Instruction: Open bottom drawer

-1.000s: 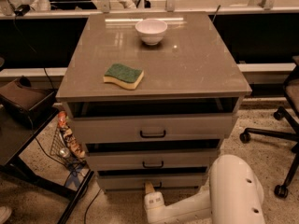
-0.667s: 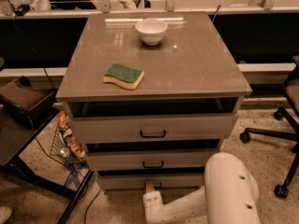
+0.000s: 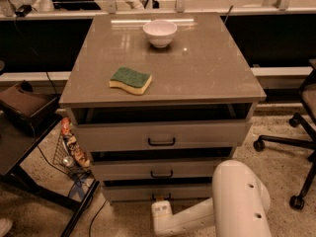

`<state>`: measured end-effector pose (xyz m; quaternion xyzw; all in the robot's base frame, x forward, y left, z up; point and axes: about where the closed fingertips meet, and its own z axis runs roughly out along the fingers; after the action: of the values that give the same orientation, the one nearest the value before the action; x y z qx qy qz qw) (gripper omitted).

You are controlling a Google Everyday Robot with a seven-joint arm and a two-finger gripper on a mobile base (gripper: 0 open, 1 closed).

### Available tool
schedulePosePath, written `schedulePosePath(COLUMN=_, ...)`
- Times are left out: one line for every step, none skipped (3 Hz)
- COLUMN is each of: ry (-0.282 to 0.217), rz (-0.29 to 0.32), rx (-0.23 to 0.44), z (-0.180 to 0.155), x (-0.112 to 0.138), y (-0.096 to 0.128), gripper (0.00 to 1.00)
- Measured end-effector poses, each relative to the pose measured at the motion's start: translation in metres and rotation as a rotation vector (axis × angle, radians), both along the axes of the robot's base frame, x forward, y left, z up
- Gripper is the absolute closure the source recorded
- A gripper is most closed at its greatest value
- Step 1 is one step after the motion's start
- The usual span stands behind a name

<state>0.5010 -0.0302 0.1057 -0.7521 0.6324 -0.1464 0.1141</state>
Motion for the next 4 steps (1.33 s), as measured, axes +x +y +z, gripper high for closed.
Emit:
schedulePosePath(ry=0.001, rz=-0.001, rx=-0.001, z=-0.001, x=-0.001, y=0.0, gripper=0.71)
schedulePosePath(ry=0.002, rz=-0.003, rx=-0.002, z=0.0, x=-0.003, y=-0.002, gripper=1.0)
schedulePosePath(ry=0.003, rz=-0.005, rx=-0.003, z=0.001, x=-0.005, y=-0.003, gripper=1.0)
schedulePosePath(ry=0.004, rz=-0.011, rx=-0.026, z=0.009, x=-0.016, y=-0.007, gripper=1.0)
